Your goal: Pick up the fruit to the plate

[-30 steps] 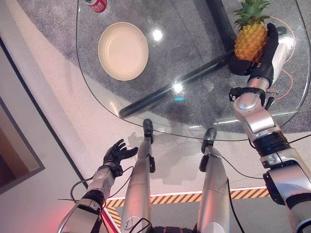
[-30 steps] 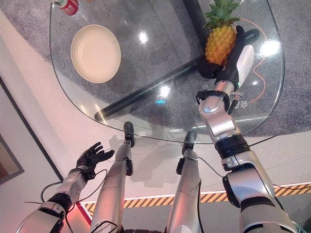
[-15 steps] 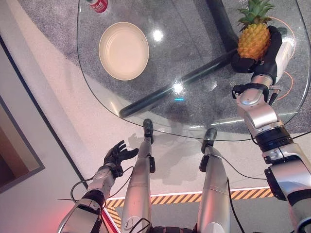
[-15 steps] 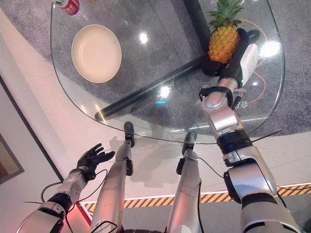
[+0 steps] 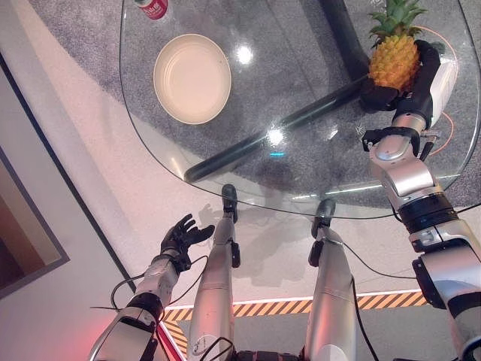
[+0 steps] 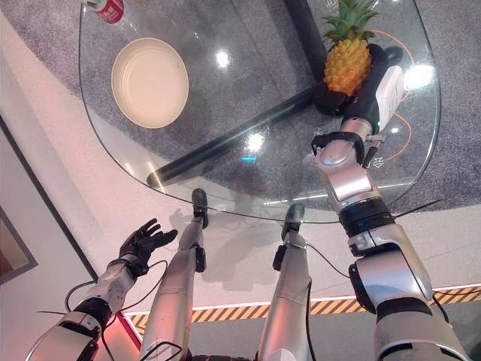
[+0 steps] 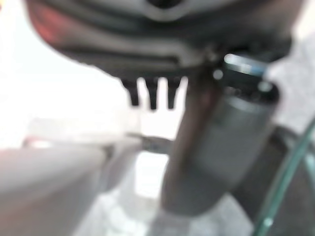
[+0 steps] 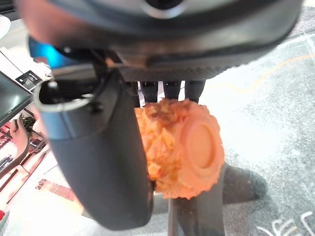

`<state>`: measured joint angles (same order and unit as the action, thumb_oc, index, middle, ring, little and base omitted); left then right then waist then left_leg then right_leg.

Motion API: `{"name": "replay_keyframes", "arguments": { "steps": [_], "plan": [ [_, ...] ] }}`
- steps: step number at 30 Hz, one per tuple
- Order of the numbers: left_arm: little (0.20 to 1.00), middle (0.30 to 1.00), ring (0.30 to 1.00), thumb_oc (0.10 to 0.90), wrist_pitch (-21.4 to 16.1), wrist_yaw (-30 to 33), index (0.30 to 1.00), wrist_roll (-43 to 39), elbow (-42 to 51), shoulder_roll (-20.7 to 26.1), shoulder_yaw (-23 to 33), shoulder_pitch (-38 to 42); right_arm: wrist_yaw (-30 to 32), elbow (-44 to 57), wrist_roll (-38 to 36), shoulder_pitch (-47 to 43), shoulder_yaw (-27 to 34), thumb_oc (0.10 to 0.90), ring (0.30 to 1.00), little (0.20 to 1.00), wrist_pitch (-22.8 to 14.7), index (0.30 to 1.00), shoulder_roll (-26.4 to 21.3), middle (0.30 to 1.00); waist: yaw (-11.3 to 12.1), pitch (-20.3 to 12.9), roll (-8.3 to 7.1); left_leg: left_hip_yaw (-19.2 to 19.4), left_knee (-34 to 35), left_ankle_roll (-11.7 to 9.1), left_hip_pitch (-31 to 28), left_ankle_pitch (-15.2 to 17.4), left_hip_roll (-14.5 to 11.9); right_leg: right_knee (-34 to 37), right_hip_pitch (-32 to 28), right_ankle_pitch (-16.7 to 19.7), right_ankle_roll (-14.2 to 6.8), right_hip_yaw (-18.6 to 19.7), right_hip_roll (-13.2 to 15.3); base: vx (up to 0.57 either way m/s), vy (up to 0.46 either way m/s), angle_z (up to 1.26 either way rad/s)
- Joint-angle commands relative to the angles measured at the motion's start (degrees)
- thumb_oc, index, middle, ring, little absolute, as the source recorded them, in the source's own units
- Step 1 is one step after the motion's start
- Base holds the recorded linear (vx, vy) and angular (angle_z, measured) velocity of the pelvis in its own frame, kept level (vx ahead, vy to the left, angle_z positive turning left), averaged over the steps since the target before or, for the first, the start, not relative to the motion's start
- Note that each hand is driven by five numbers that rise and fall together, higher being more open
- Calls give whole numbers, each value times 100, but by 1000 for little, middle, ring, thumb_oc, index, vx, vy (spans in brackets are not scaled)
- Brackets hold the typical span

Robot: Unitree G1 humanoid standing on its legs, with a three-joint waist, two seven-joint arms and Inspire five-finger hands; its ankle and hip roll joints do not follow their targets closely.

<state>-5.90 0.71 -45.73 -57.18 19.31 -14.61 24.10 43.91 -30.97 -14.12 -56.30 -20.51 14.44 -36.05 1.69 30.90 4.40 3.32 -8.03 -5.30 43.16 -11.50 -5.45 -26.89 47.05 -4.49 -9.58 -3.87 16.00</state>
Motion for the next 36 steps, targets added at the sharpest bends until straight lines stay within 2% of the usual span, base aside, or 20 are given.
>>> {"name": "replay_keyframes", "arguments": {
  "steps": [1,5,9,13,19,22,23,31,36],
  "plan": [
    [900,900,900,800,-316,249,900,-622,-59,262,259,-247,-224,92,51,29,-215,100,300,200,-104,300,-284,300,95,-111,156,-274,-655,-174,88,581,-254,855,-56,949,-52,-282,168,2,38,0],
    [900,900,900,800,-801,698,900,-1346,149,286,745,-202,-236,308,267,184,-146,100,300,200,-264,300,-310,300,92,-111,179,-271,-600,-184,2,577,-225,866,-118,909,-59,-270,195,0,35,0],
    [900,900,900,800,-1327,1271,900,-1555,498,393,1187,-61,-203,670,478,405,-43,100,300,200,-329,300,-217,300,94,-111,161,-290,-588,-198,-16,582,-202,852,-132,878,-61,-274,216,0,0,0],
    [900,900,900,800,-1914,1956,900,-1337,1041,545,1529,193,-221,1042,768,687,41,100,300,200,-523,300,-75,300,98,-111,73,-328,-558,-210,12,583,-197,845,-127,857,-53,-303,195,-13,-47,3],
    [900,900,900,800,-2419,2952,900,-848,1473,751,1866,612,-380,1685,1227,1014,49,100,300,200,-643,300,109,300,45,-111,-62,-341,-514,-225,85,572,-219,875,-98,845,-54,-314,140,-15,-42,2],
    [900,900,900,800,-2579,3155,900,-764,1544,781,1916,661,-476,1828,1439,1099,18,100,300,200,-713,300,150,300,22,-111,-93,-334,-513,-232,107,568,-232,886,-89,839,-47,-303,122,0,0,0],
    [900,900,900,800,-2762,3340,900,-615,1633,813,1980,726,-544,1986,1582,1185,-45,100,300,200,-823,300,172,300,0,-111,-121,-323,-493,-244,119,563,-253,909,-83,840,-44,-296,112,0,0,0],
    [900,900,900,800,-3162,3328,900,-292,2303,838,1963,929,-746,2522,1786,1317,-42,100,300,200,-1242,300,195,300,-48,-111,-126,-298,-507,-266,189,583,-253,928,-37,833,-59,-234,91,0,0,0],
    [900,900,900,800,-3127,3023,900,-13,2948,676,1847,1078,-979,2818,2081,1326,3,100,300,200,-1336,300,298,300,-48,-111,-149,-291,-472,-263,265,534,-260,985,6,912,-78,-235,85,0,0,0]
  ]
}}
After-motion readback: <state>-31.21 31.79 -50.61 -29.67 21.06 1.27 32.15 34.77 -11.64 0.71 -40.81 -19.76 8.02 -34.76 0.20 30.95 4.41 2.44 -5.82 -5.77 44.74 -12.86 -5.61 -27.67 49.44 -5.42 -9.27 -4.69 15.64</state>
